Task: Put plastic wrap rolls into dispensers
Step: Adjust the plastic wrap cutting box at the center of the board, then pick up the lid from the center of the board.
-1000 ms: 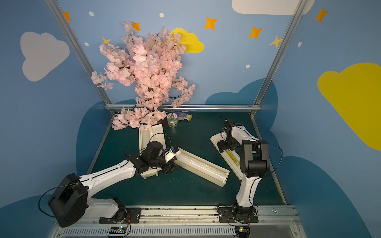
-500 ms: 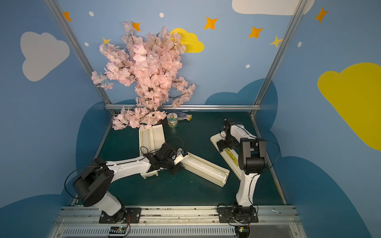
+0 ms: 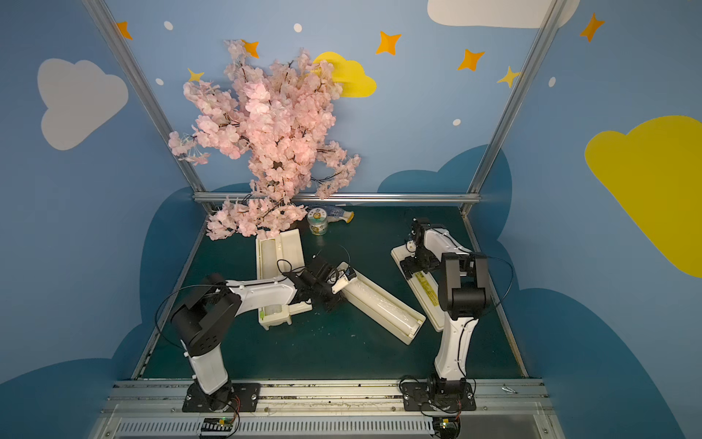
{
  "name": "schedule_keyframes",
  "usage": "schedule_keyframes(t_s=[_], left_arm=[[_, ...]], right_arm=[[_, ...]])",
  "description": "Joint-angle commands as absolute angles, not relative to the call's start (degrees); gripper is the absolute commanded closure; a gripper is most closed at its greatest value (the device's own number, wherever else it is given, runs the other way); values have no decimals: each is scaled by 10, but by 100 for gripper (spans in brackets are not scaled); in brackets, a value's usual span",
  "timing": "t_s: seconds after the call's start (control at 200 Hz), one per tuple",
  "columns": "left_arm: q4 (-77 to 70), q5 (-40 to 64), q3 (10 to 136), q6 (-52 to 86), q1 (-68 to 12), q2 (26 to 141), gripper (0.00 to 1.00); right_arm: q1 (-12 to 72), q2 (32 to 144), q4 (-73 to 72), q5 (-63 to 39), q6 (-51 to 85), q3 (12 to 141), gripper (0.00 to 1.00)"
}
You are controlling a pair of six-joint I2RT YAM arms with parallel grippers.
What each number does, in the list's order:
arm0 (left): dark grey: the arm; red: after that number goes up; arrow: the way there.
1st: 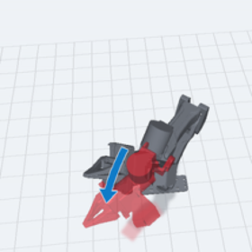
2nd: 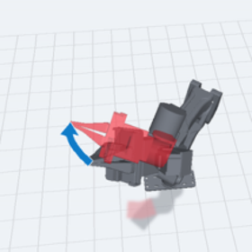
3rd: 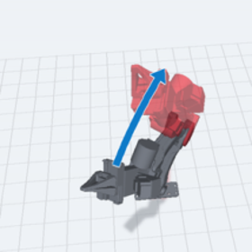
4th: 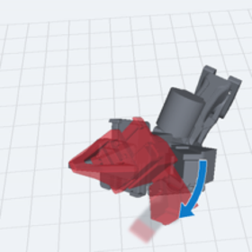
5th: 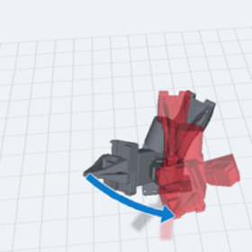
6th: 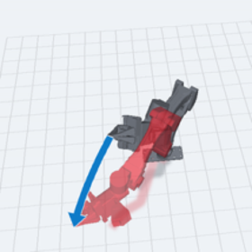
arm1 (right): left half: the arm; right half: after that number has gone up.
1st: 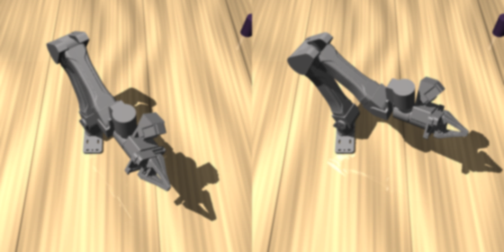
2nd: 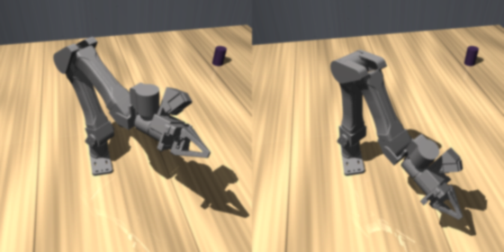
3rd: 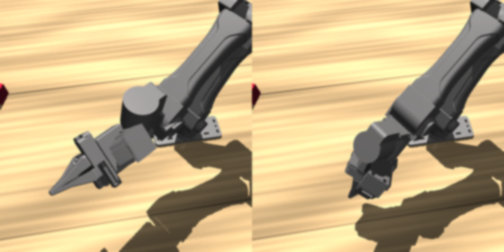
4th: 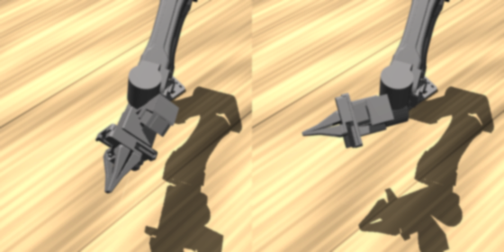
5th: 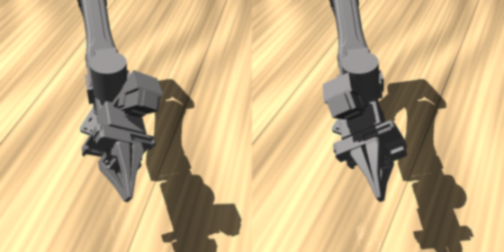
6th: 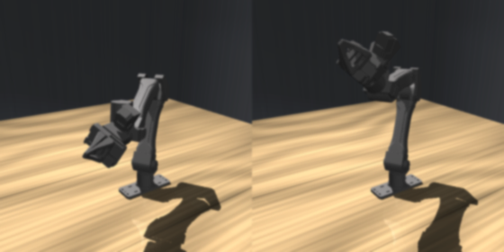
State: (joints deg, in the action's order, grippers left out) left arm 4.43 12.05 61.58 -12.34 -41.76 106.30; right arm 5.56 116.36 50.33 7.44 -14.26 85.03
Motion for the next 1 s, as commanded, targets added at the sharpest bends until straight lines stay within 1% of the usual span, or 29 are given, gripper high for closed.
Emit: schedule_keyframes(t_s=[0.0, 0.085, 0.195, 0.411, 0.586, 0.711, 0.921, 0.991], left_arm=[[38, 125, 653, -137, -399, 1080, 76], [37, 130, 669, -140, -390, 1088, 75], [46, 153, 680, -147, -385, 1084, 75], [37, 156, 650, -149, -376, 1031, 72], [39, 153, 642, -152, -359, 993, 71], [40, 156, 642, -156, -347, 972, 71], [27, 157, 620, -153, -321, 937, 70], [22, 160, 612, -150, -309, 927, 70]], right_arm=[[49, 1184, 503, 85, -152, 836, 7], [49, 1182, 496, 75, -160, 832, 7], [54, 1202, 510, 104, -152, 848, 7], [63, 1221, 510, 131, -162, 858, 7], [68, 1222, 524, 97, -165, 878, 15], [73, 1206, 526, 94, -169, 885, 19], [84, 1137, 538, 72, -171, 900, 25], [96, 1112, 546, 64, -197, 904, 26]])
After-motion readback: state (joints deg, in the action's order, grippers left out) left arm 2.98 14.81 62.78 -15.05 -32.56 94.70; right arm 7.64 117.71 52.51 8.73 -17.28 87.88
